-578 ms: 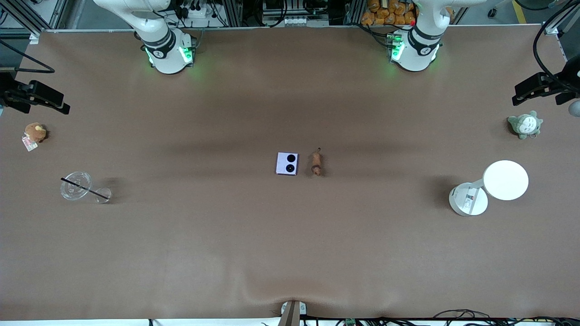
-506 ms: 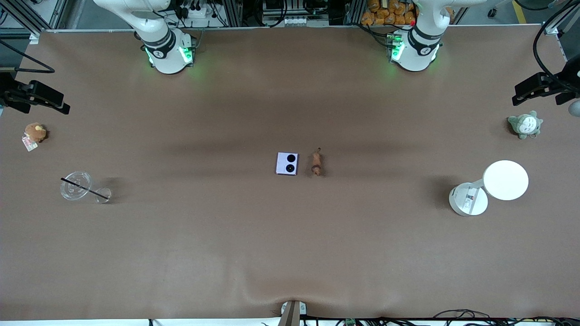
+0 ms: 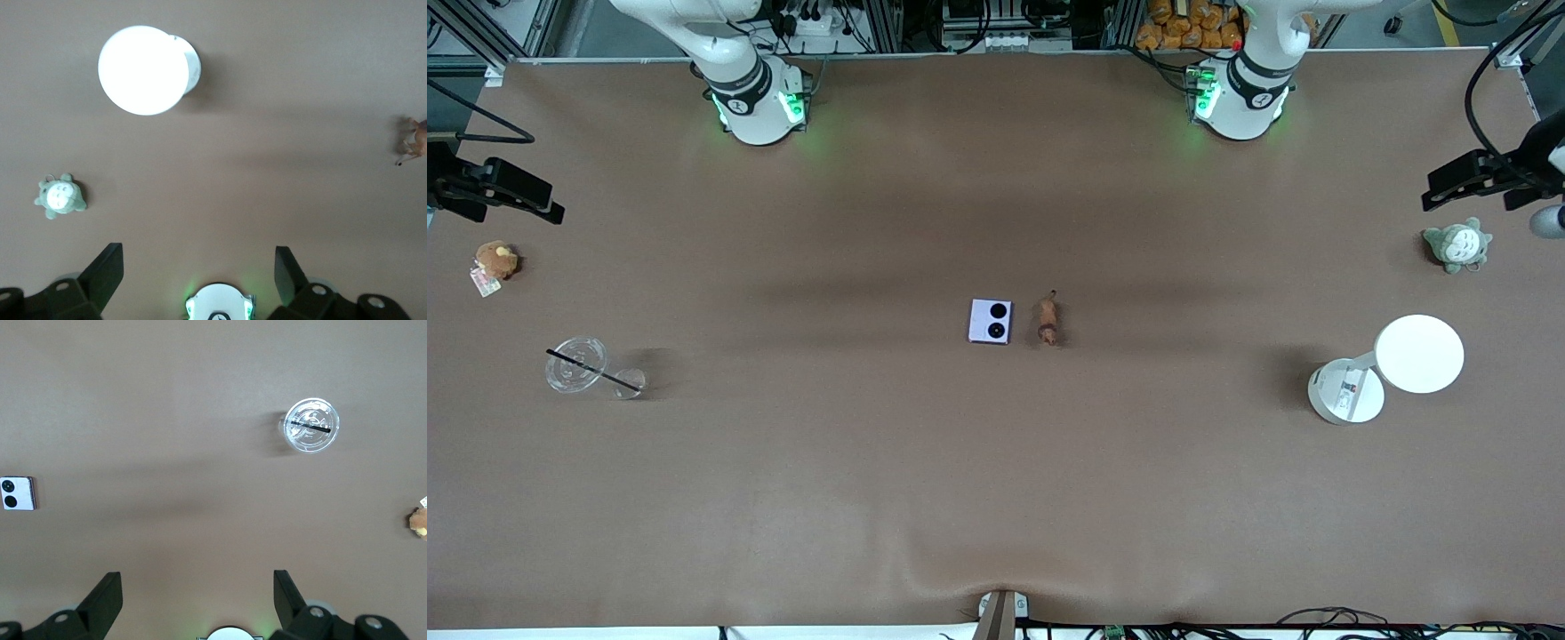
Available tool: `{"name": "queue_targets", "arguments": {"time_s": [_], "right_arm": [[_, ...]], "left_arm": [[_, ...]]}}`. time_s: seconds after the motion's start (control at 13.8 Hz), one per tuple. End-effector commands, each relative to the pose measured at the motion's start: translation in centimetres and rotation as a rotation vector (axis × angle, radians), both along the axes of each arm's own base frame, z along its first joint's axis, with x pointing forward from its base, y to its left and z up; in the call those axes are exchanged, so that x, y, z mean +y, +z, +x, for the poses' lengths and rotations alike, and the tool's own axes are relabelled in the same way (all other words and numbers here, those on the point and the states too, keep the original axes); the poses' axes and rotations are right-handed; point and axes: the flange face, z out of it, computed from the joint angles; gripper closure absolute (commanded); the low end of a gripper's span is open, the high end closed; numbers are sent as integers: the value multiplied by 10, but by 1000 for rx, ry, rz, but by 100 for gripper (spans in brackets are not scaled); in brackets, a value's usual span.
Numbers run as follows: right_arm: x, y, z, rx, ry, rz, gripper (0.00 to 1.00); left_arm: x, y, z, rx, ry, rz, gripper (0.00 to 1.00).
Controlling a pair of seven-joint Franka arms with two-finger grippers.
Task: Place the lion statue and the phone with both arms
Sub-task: 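Reach the left gripper over the small brown lion figurine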
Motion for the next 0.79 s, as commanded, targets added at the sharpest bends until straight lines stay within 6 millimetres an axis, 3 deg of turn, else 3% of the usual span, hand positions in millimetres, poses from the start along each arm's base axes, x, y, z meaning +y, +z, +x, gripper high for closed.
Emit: {"name": "queue_targets", "arguments": {"time_s": [0.0,0.22,0.29,0.72], "right_arm": [[-1,3,-6,0,-5,1,0],[-2,3,-6,2,-7,1,0],[-2,3,-6,2,-7,1,0],[-2,0,-5,8,-7,1,0]], "left_arm": [[-2,-33,2,68,11,-24,0],[-21,-67,14,56,16,-43,0],[-40,-80,19,76,-13,-31,0],[-108,-171,66,54,-66,-34,0]]}}
